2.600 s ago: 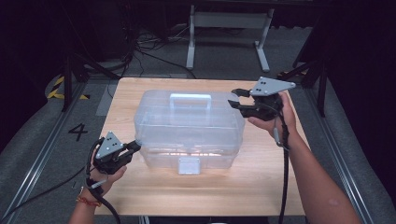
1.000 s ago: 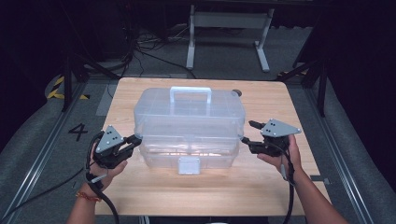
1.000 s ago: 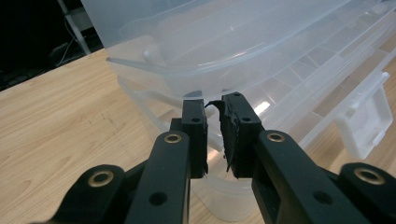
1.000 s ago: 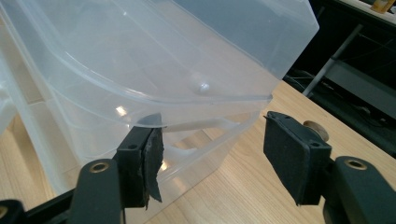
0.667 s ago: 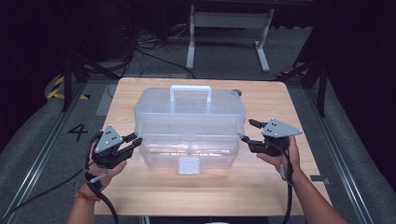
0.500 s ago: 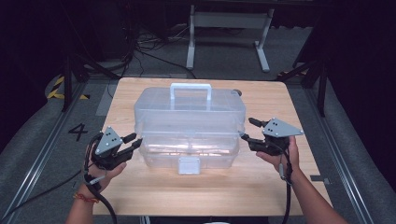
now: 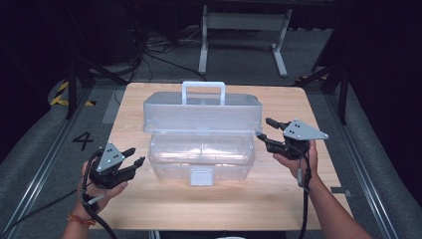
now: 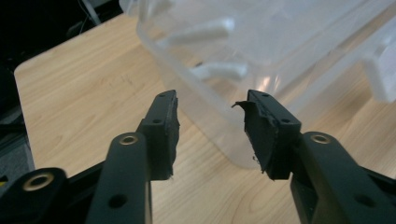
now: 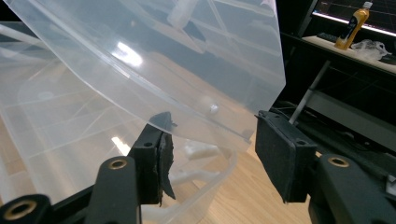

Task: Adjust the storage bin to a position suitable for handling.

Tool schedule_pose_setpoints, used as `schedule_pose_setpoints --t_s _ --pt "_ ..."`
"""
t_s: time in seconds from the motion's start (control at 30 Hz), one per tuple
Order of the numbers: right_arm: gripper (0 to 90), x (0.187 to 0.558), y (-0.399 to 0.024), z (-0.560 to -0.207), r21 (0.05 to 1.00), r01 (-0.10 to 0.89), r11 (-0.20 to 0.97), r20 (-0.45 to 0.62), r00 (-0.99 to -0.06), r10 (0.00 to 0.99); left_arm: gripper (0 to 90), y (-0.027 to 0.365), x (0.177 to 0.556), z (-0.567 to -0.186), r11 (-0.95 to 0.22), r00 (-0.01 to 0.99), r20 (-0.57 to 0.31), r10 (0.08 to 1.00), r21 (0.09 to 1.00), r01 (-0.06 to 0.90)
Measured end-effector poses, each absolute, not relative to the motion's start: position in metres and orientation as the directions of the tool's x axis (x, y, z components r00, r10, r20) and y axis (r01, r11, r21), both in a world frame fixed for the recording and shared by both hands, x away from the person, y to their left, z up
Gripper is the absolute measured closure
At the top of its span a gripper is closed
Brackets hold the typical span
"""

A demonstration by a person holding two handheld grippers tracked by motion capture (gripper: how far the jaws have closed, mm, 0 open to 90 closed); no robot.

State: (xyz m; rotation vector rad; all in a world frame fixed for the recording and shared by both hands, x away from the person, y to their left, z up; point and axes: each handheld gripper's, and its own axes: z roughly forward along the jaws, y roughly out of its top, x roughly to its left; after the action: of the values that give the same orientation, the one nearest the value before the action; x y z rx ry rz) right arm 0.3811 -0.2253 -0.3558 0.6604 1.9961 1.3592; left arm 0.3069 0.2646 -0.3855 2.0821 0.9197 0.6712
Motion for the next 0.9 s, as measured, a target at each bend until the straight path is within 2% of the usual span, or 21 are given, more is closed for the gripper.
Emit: schedule_pose_setpoints --t_s 0.2,0.57,0.9 --pt "54.8 0.386 -0.223 -0.351 0.942 0.042 0.332 -0.217 -0.678 0.702 45.5 0.266 0.308 -0.406 -0.511 0.588 0.189 0.786 0.734 0.447" --pt "58.6 0.395 -0.219 -0.345 0.947 0.021 0.321 -0.225 -0.67 0.708 30.2 0.273 0.31 -0.435 -0.526 0.602 0.153 0.783 0.68 0.511" --pt "64.7 0.404 -0.217 -0.337 0.953 0.009 0.304 -0.222 -0.664 0.714 25.5 0.278 0.312 -0.465 -0.526 0.606 0.117 0.787 0.641 0.559"
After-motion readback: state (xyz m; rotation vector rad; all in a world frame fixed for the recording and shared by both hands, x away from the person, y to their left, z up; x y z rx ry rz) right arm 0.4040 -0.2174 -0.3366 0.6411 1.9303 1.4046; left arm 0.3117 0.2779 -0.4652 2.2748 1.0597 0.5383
